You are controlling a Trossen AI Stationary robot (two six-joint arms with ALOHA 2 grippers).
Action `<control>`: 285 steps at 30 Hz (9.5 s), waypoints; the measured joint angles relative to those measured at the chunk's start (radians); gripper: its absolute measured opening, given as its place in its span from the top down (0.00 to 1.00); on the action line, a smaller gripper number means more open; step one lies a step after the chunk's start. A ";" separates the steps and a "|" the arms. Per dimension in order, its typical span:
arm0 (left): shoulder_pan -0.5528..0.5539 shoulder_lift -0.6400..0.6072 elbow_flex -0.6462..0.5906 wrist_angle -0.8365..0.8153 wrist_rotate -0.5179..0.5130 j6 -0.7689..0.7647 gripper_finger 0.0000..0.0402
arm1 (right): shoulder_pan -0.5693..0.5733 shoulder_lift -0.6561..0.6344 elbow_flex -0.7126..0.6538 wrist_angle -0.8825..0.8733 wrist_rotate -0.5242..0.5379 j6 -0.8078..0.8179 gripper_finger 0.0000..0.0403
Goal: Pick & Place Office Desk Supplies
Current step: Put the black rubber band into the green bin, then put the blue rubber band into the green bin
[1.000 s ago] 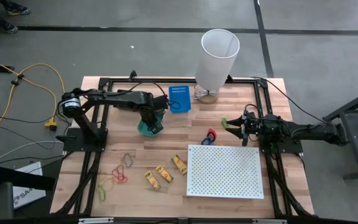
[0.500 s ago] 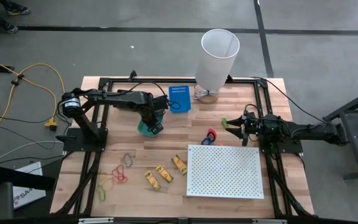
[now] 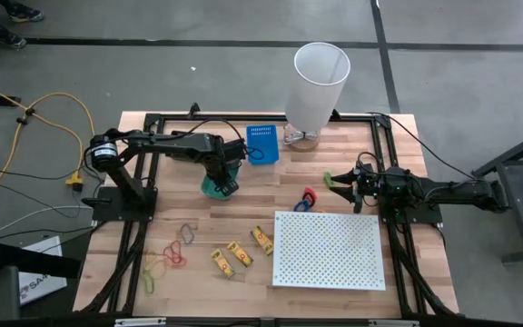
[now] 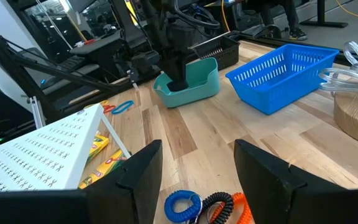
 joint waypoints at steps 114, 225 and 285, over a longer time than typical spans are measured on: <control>-0.984 -0.184 -0.001 -0.251 -0.215 -1.249 0.84 | 0.000 0.000 0.000 0.000 0.000 0.000 0.53; -0.892 -0.373 -0.416 0.209 -0.201 -1.017 1.00 | 0.000 0.000 0.000 0.000 0.000 0.000 0.53; -0.012 -0.508 -0.415 0.531 0.053 -0.164 1.00 | 0.000 0.000 0.000 0.000 0.000 0.000 0.53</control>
